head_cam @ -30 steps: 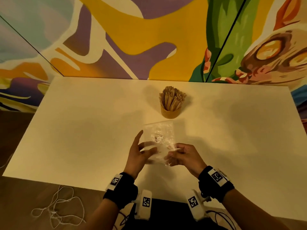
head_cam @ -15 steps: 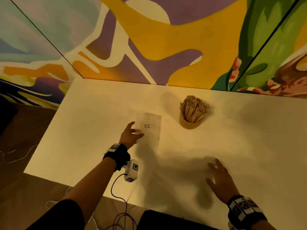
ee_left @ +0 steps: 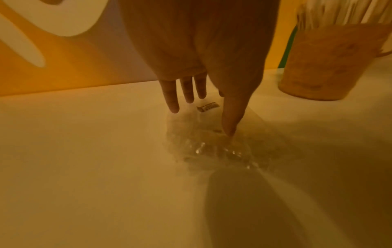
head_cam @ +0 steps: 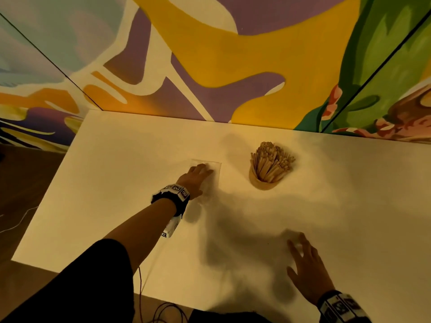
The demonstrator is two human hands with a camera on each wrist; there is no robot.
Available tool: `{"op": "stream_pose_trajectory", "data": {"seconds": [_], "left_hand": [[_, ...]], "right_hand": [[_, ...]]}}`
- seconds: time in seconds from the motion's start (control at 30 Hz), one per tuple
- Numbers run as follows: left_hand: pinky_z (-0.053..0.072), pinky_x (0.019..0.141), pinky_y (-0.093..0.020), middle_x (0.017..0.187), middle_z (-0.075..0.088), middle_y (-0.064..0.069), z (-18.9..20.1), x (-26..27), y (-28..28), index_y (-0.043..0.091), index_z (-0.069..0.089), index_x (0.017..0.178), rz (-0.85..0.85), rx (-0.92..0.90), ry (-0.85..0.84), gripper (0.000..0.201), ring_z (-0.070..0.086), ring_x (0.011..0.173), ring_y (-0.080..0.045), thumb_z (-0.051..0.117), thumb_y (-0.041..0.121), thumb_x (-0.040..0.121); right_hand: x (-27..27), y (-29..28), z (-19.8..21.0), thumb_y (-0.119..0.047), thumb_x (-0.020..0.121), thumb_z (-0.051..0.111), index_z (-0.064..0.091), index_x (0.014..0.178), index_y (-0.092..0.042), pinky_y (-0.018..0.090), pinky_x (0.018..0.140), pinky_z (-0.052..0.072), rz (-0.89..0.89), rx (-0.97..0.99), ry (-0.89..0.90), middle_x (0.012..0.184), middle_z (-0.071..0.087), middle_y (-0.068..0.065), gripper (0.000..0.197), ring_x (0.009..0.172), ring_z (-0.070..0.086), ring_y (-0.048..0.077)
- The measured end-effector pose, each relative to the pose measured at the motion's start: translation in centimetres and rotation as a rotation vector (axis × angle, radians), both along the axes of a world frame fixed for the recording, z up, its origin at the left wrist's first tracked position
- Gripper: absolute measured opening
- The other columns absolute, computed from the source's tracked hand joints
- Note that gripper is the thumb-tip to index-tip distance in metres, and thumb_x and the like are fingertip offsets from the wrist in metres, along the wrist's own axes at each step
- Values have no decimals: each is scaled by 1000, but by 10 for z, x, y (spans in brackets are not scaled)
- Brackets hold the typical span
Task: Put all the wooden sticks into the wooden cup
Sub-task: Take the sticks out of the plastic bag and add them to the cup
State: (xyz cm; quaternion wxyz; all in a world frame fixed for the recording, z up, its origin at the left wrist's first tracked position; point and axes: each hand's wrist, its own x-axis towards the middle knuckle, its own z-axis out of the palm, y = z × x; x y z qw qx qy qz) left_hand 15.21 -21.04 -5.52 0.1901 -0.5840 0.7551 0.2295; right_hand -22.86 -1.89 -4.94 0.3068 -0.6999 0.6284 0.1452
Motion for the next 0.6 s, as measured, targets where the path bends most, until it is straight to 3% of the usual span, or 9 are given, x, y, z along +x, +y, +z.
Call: {"op": "stream_pose_trajectory", "data": {"seconds": [0.4,0.5,0.6], "left_hand": [[51,92,-45,152,19,-7,-3,-3,-38,22,23,151,28,-22,9,89,27,135,-31,74,31,78],[49,93,-45,154,22,-6,7,-3,-27,21,27,149,92,-115,102,80,31,134,-30,68,23,81],[48,92,-43,148,37,-7,24,-2,-16,17,45,140,202,-264,269,58,43,126,-31,63,15,85]], "right_hand": [[3,0,0,-44,92,49,-5,154,-25,30,113,35,-20,20,-36,157,-27,5,84,149,0,28],[2,0,0,-43,92,50,-3,154,-26,30,113,34,-3,23,-27,158,-26,5,83,149,-1,27],[2,-5,7,-43,94,49,0,154,-29,29,114,33,-24,7,-14,160,-19,5,79,148,3,25]]}}
